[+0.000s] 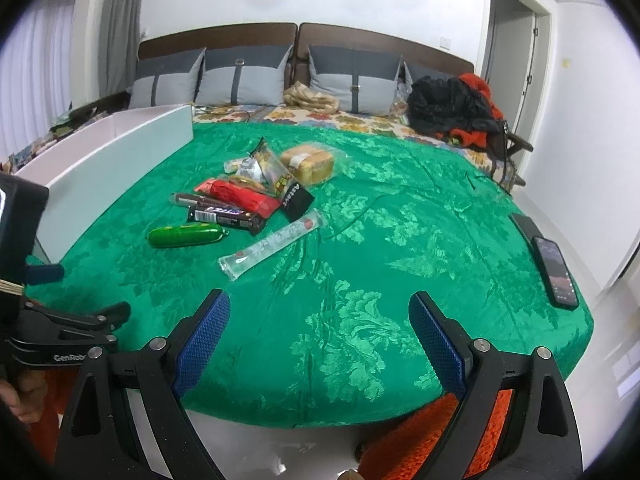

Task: Organize snacks

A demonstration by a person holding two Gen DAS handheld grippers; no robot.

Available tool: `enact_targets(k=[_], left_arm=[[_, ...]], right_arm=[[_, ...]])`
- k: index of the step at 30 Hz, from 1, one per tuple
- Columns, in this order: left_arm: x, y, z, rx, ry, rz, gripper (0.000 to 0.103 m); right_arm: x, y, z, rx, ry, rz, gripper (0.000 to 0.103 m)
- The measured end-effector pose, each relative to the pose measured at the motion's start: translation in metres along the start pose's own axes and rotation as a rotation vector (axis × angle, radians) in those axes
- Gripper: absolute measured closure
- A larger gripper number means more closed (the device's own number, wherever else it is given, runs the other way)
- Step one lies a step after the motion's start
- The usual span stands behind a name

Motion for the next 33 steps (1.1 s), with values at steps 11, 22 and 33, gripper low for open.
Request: enact_targets(k=[11,22,33], left_arm=[[-0.035,-0.018,0.002,0.054,0.066,-0.096,0.0],[-0.032,-0.007,-0.003,0.034,0.087,-0.057,0.0],[-0.029,-0.002,-0.005,0.008,0.101,-0.042,0.0]], right_arm=[[-0.02,0.009,0.012,-0.061,-0.045,-0.087,0.01],[-0.024,0.007,0.002,-0.062,-0.143,-0.055,0.01],[-0.042,0.01,0.0,-0.072,-0.178,-0.072,0.01]])
Point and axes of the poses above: each gripper's, at about its wrist camera, not at the fingertips, and x roughly against the way its jaws point, z to its right, y to its underside, the point moved 6 cm from there along -x, roughly the way its jaws point, and after that the axes turned 9 degrees about -z, right-handed, at the moved point
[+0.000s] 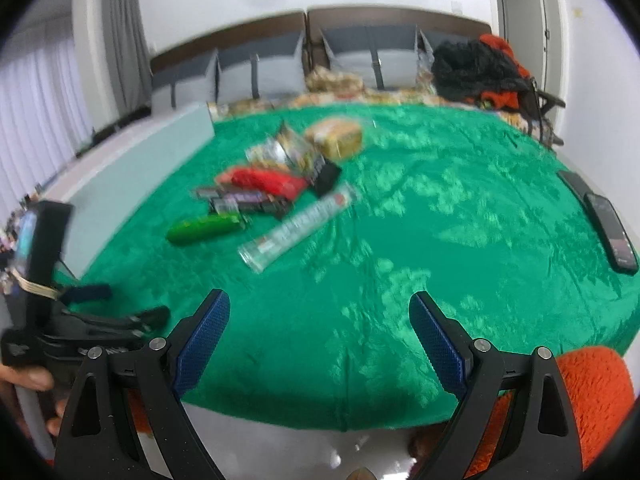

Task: Organize snacks
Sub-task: 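Grasp the clear stick snack with the right gripper while the left gripper approaches the green snack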

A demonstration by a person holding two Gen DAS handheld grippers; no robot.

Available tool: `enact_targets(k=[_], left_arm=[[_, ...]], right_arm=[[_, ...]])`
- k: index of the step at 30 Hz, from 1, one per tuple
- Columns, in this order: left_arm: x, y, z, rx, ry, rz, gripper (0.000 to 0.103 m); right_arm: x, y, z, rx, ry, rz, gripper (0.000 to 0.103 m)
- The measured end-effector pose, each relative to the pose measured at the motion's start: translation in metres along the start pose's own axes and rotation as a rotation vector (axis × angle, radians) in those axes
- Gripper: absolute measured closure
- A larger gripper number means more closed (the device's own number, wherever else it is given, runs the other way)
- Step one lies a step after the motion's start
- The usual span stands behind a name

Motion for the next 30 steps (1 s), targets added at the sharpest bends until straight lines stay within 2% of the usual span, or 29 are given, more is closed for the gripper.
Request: enact_targets(k=[2,5,10,13,16,20,25,26,28,29,30], left_arm=[[0.0,0.0,-0.001,-0.008,0.004,-0.002,0.0],[0.0,-0.002,-0.002,-0.014,0.004,0.004,0.0],[0.0,-0.002,-0.002,-0.023,0.005,0.018,0.0],[0.001,-0.001,-0.002,-0.024,0.006,0.03,0.0],[0.001,-0.001,-0.002,-0.021,0.005,0.043,0.0],[0.001,-0.001,-0.002,-0.021,0.005,0.048,0.0],[0.002,0.0,-0.001,-0.015,0.003,0.057,0.0],[0.002,0.0,-0.001,-0.013,0.003,0.058,0.0],[0.001,-0.001,-0.002,-0.013,0.003,0.057,0.0],[0.001,-0.001,-0.001,-0.013,0.003,0.057,0.0],[0.001,-0.001,-0.002,-0.013,0.004,0.057,0.0]], right_arm=[[-0.006,0.003,0.003,0.003,0.025,-0.048,0.01],[-0.013,0.001,0.008,-0.022,0.019,-0.104,0.01],[-0.036,-0.033,0.01,-0.054,0.023,-0.136,0.01],[-0.064,-0.056,0.002,-0.108,-0.01,-0.209,0.01],[-0.092,-0.068,-0.015,-0.11,-0.051,-0.284,0.012],[-0.121,-0.068,-0.022,-0.122,0.003,-0.366,0.012],[-0.128,-0.067,-0.032,-0.046,0.078,-0.379,0.013],[-0.129,-0.066,-0.034,-0.021,0.101,-0.385,0.017],[-0.125,-0.065,-0.036,0.006,0.093,-0.367,0.038],[-0.122,-0.066,-0.037,0.019,0.099,-0.357,0.056],[-0.121,-0.066,-0.038,0.025,0.109,-0.357,0.06]])
Point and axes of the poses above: each gripper's, at about its wrist camera, not at the fingertips, and x roughly against the way its jaws point, z to its right, y to its underside, the point moved 6 cm from there along -x, roughly the way its jaws point, and after that the axes turned 9 degrees about -z, right-handed, at the moved point
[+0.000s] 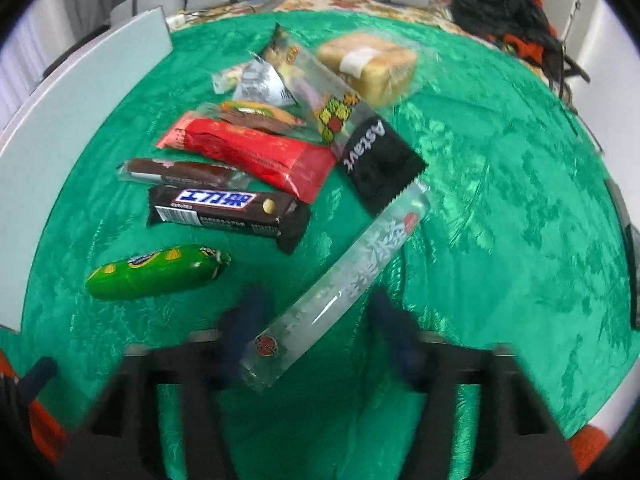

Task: Organize snacks
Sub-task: 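Grasp the clear stick snack with the right gripper while the left gripper approaches the green snack, then grasp the green cucumber-shaped snack with the left gripper while the right gripper lifts the clear stick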

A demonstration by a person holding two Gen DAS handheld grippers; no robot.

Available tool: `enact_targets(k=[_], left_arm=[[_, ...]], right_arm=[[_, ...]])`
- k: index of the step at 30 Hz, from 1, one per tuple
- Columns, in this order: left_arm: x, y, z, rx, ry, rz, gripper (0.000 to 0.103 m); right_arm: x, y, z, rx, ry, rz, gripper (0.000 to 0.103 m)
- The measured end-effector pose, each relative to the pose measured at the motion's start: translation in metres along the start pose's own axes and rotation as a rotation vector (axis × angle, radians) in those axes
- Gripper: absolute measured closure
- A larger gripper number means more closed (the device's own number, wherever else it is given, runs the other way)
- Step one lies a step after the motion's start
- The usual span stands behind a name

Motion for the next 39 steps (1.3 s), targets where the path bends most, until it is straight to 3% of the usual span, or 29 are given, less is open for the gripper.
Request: enact_targets(k=[8,12,17,21,24,32,37,39], left_arm=[[0.0,0.0,-0.001,-0.006,0.002,-0.005,0.0],[0.0,0.001,-0.001,-0.005,0.002,0.0,0.0],[0.0,0.002,0.001,-0.01,0.004,0.003,0.0],[-0.001,-0.007,0.004,-0.034,0.035,-0.047,0.0],[0.005,-0.031,0.01,-0.086,0.079,-0.038,0.0],[-0.011,-0.104,0.04,-0.328,-0.019,-0.016,0.0],[-0.034,-0.103,0.062,-0.433,0.02,-0.094,0.002],[-0.035,-0.096,0.066,-0.455,0.039,-0.113,0.011]], right_arm=[[0.007,0.01,0.024,0.026,-0.014,-0.012,0.084],[0.014,0.024,0.055,0.044,-0.012,0.014,0.083],[0.019,0.044,0.086,0.052,-0.049,0.125,0.081],[0.021,0.045,0.1,-0.038,-0.106,0.153,0.077],[0.018,0.041,0.108,-0.102,-0.142,0.166,0.076],[0.019,0.043,0.114,-0.139,-0.193,0.164,0.076],[0.02,0.046,0.117,-0.154,-0.212,0.161,0.074],[0.021,0.046,0.117,-0.154,-0.218,0.16,0.072]])
Point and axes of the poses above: each gripper's, at about its wrist camera, not at the fingertips, and x roughly against the way its jaws point, z to its right, y to its underside, the point moved 6 cm from there along -x, roughly the way its jaws point, and after that the axes turned 9 degrees about -z, right-handed, at the moved point
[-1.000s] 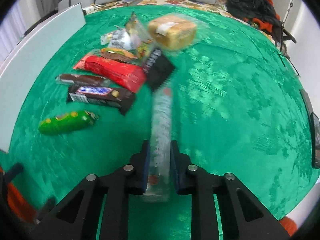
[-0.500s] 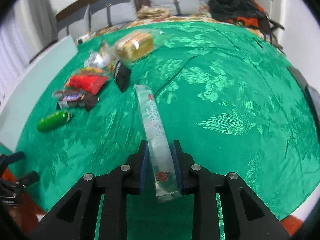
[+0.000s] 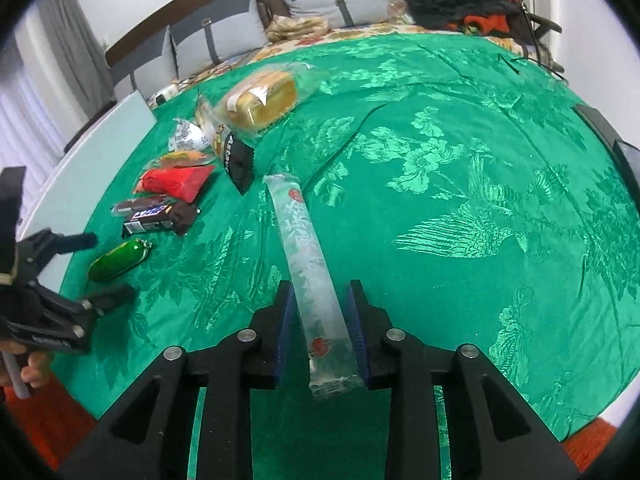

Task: Organize snacks
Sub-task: 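Grasp the green cucumber-shaped snack with the left gripper while the right gripper lifts the clear stick, then carry both snacks into the white box and open both grippers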

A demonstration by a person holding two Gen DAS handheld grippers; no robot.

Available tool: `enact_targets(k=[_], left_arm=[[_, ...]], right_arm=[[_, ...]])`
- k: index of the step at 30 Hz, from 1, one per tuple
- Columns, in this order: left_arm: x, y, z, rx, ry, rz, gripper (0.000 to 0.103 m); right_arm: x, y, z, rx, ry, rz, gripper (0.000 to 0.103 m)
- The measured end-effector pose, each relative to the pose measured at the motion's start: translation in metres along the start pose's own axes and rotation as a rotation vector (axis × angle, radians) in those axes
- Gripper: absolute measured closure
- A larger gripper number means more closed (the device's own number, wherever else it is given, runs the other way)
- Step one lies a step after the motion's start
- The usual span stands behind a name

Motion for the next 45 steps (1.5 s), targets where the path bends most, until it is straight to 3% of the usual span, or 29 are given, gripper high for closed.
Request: enact_targets(k=[5,7,15,16,17,19,22,25,28,29,33,40,45], left_arm=[[0.008,0.02,0.009,0.023,0.14,-0.018,0.038],[0.014,0.031,0.014,0.001,0.175,-0.019,0.04],[0.01,0.016,0.008,0.038,0.055,-0.018,0.041],[0.01,0.013,0.007,0.053,0.064,-0.021,0.05],[0.01,0.012,0.005,0.064,0.081,-0.023,0.066],[0.009,0.009,0.003,0.095,0.074,-0.036,0.08],[0.01,0.011,0.0,0.14,0.094,-0.025,0.081],[0.013,0.02,-0.01,0.239,0.181,-0.007,0.081],[0.024,0.029,-0.019,0.319,0.253,0.028,0.081],[0.031,0.032,-0.021,0.336,0.271,0.042,0.081],[0.06,0.04,-0.031,0.374,0.324,0.114,0.081],[0.114,0.048,-0.063,0.452,0.405,0.238,0.081],[0.16,0.063,-0.119,0.53,0.414,0.333,0.081]], right_arm=[[0.0,0.0,0.0,-0.001,-0.003,0.001,0.071],[0.0,0.0,0.0,-0.004,-0.005,0.002,0.07],[0.0,0.0,-0.002,0.004,-0.023,-0.006,0.059],[0.002,0.0,-0.001,-0.006,-0.044,-0.009,0.058],[0.003,-0.001,0.001,-0.027,-0.081,-0.019,0.058],[0.003,-0.004,0.007,-0.063,-0.133,-0.053,0.057],[0.003,-0.019,0.012,-0.063,-0.12,-0.119,0.057],[-0.004,-0.038,-0.002,0.019,-0.091,-0.21,0.058],[-0.024,-0.044,-0.017,0.103,-0.042,-0.32,0.071],[-0.032,-0.043,-0.019,0.134,0.006,-0.349,0.081],[-0.031,-0.042,-0.019,0.152,0.038,-0.375,0.084],[0.014,-0.046,-0.004,-0.042,-0.112,-0.308,0.085],[0.047,-0.079,-0.076,-0.03,-0.301,-0.248,0.084]])
Point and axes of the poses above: each gripper's, at about its wrist camera, not at the fingertips, and x roughly against the way its jaws point, z to its right, y to its underside, the point moved 6 cm from there along -x, roughly the way its jaws point, and after that the axes turned 9 degrees about -z, right-handed, at the moved point
